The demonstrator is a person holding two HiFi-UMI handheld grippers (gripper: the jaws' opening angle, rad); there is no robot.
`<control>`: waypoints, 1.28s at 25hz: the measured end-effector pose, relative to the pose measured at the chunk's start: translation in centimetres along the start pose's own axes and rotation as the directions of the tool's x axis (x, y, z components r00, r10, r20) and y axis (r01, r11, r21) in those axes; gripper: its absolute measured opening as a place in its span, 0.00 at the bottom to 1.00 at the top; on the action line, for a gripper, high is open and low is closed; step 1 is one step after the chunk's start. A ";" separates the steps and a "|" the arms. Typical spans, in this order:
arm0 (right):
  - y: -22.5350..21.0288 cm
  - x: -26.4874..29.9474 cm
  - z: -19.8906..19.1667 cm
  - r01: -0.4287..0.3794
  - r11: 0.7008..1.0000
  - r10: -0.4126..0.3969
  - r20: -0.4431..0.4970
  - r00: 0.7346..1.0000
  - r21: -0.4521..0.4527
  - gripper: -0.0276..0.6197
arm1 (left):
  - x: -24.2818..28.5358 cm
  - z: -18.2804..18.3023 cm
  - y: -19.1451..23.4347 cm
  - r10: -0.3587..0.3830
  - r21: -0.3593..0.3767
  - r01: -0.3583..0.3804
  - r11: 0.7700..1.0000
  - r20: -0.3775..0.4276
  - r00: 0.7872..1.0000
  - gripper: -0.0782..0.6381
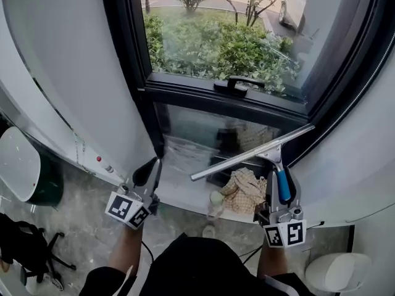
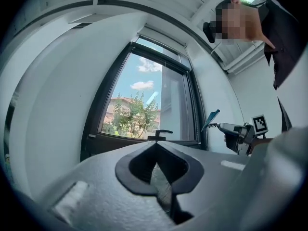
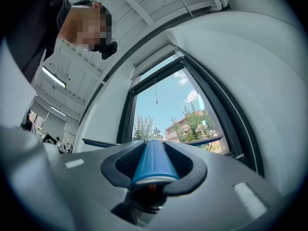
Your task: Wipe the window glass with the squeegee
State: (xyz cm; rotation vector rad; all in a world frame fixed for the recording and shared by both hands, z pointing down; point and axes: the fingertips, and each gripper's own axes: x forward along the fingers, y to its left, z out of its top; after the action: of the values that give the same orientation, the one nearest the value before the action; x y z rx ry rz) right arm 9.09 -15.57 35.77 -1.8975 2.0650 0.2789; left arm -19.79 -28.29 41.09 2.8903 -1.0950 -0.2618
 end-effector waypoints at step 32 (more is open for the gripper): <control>-2.2 14.8 4.2 0.386 0.877 -0.315 0.264 0.911 -0.287 0.25 | 17.7 5.4 4.7 -0.348 0.092 0.338 0.936 0.122 0.930 0.11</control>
State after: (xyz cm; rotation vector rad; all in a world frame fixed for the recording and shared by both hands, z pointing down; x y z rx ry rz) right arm 10.70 -28.07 26.63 -2.2822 1.5685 0.7436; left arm -10.77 -43.40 33.73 3.1557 -0.6105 -0.4478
